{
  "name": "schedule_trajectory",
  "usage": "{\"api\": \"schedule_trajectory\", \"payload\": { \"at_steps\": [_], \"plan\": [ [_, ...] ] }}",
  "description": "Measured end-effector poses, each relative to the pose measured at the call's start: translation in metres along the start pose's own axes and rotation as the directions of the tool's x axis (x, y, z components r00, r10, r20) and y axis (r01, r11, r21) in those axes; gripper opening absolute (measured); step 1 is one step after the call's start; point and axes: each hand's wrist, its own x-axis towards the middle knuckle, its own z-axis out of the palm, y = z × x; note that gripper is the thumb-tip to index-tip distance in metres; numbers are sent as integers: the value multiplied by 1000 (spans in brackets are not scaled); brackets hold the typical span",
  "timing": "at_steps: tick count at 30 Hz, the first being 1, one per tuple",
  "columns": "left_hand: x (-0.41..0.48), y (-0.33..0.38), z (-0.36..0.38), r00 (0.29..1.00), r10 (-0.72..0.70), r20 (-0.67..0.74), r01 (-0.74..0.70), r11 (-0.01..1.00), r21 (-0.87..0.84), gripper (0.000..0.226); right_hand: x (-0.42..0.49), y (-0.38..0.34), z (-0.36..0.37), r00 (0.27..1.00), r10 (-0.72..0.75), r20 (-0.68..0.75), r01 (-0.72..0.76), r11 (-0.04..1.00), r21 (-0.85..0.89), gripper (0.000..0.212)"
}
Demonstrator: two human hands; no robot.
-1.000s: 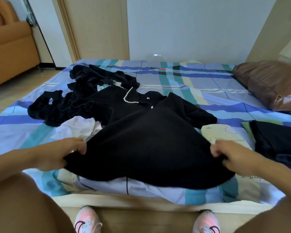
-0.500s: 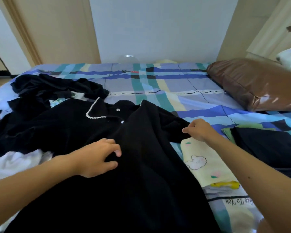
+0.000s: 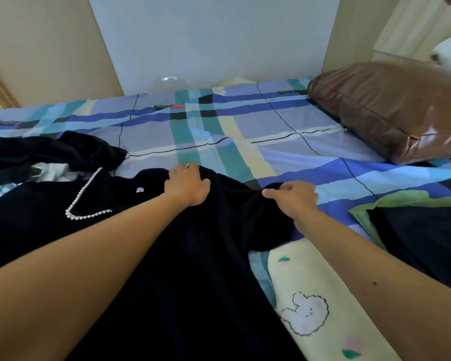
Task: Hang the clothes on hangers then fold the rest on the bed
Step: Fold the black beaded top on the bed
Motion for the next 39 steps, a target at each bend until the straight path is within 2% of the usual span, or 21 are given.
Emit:
{"api": "schedule_trajectory", "payload": {
  "at_steps": [2, 3, 6, 8, 10, 11, 13, 15, 17, 20, 22, 24, 26, 27, 29, 30, 31, 32, 34, 36, 39],
  "plan": [
    [9, -4, 10, 988, -157, -9, 156, 985, -69, 61, 5, -4, 1, 1000, -5, 22, -2, 944, 329, 19],
    [13, -7, 14, 979, -200, -34, 194, 972, -131, 62, 7, -7, 0, 999, 1, 51, -24, 893, 449, 19],
    [20, -13, 14, 949, -313, -19, 278, 866, -415, 57, 9, -16, -11, 999, -34, 6, 22, 764, 644, 26],
    [23, -12, 5, 926, -354, 134, 363, 729, -581, 52, 12, -18, -24, 994, -96, -47, 100, 690, 717, 28],
    [25, -9, -5, 902, -314, 296, 431, 632, -644, 44, 15, -14, -39, 988, -147, -48, 132, 641, 756, 30],
    [26, -7, -10, 900, -271, 342, 435, 599, -672, 39, 17, -8, -45, 988, -149, -42, 129, 646, 752, 30],
    [27, -6, -15, 904, -206, 375, 426, 513, -745, 33, 21, 7, -47, 997, -77, -31, 78, 730, 678, 29],
    [31, -6, -18, 905, -224, 362, 425, 443, -790, 33, 20, 20, -43, 999, -21, 43, -9, 802, 598, 18],
    [39, -6, -24, 912, -279, 300, 404, 496, -768, 34, 13, 26, -39, 984, -42, 172, -60, 832, 551, 2],
    [51, -3, -41, 939, -290, 185, 340, 698, -630, 37, 9, 25, -36, 952, -98, 291, -55, 878, 476, 15],
    [60, -2, -54, 967, -225, 120, 254, 823, -508, 27, 7, 21, -35, 941, -86, 328, -68, 899, 432, 15],
    [71, -2, -70, 991, -116, 73, 135, 910, -392, 19, 9, 19, -33, 953, -13, 301, -120, 900, 419, 14],
    [82, -8, -78, 1000, -23, -15, 20, 984, -178, 26, 12, 20, -34, 964, 81, 254, -193, 869, 456, 14],
    [86, -11, -81, 996, 22, -86, -21, 1000, 5, 32, 13, 20, -36, 966, 114, 231, -216, 847, 486, 14],
    [89, -12, -79, 964, 102, -246, 5, 916, 400, 27, 13, 19, -43, 976, 163, 147, -218, 803, 555, 12],
    [88, -9, -73, 947, 145, -287, 26, 856, 517, 21, 13, 20, -46, 981, 171, 92, -192, 785, 588, 11],
    [84, -3, -66, 940, 183, -287, 11, 827, 563, 27, 12, 19, -49, 986, 161, 47, -156, 775, 612, 9],
    [81, 5, -55, 938, 242, -249, -61, 822, 566, 32, 11, 19, -50, 991, 132, 27, -121, 781, 613, 9],
    [70, 24, -31, 899, 421, -123, -324, 827, 460, 32, 6, 18, -52, 997, 44, 70, -74, 849, 523, 13],
    [57, 43, -5, 856, 517, 12, -503, 826, 253, 32, 0, 20, -52, 971, -88, 223, 14, 949, 314, 12],
    [46, 66, 29, 859, 475, 191, -487, 874, 16, 37, -8, 19, -52, 862, -210, 462, 158, 976, 149, 19]
  ]
}}
